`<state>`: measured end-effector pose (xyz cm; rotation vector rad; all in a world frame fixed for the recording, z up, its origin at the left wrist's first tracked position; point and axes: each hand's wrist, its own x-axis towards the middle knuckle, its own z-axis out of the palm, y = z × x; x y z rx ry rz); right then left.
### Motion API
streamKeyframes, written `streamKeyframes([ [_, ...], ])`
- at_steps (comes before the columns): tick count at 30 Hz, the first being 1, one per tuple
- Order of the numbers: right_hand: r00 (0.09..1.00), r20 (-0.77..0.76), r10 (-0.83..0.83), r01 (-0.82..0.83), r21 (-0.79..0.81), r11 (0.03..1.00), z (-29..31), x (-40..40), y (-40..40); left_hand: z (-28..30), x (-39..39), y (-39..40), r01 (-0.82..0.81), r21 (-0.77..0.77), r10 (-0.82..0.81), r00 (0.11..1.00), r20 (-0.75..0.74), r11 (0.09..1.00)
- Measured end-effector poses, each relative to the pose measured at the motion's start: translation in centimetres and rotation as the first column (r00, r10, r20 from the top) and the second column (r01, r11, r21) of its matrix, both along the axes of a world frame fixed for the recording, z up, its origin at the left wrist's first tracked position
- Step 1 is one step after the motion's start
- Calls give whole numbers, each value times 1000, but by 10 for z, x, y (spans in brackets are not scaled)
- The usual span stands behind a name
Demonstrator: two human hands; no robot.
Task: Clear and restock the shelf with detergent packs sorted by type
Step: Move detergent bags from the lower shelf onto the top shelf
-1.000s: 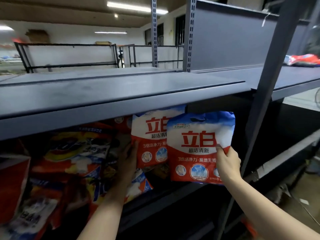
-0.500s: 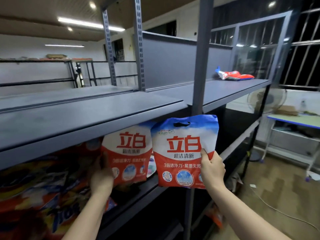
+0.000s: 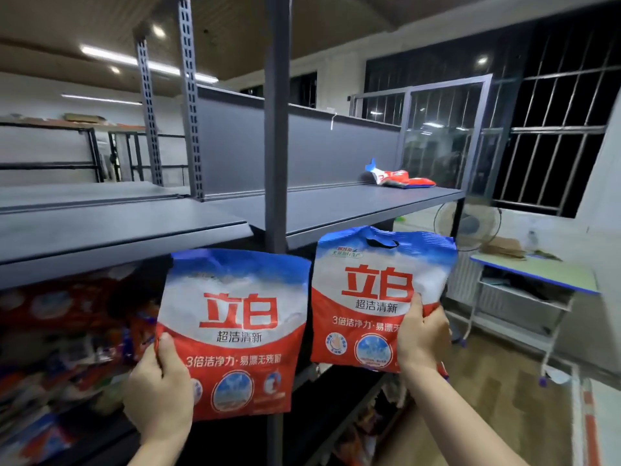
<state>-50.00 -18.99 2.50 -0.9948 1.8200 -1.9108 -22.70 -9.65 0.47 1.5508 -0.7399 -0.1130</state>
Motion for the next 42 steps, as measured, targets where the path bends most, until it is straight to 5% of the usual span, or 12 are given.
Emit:
streamKeyframes([
  [20,980,12,-201,201,-73,977,25,-274,-89,57,-243,-183,114,-142,-124,990,-61,983],
  [42,981,67,-182,193,-231,954,82,-425,-368,144,-398,-475,78,-264,-106,990,-91,961],
])
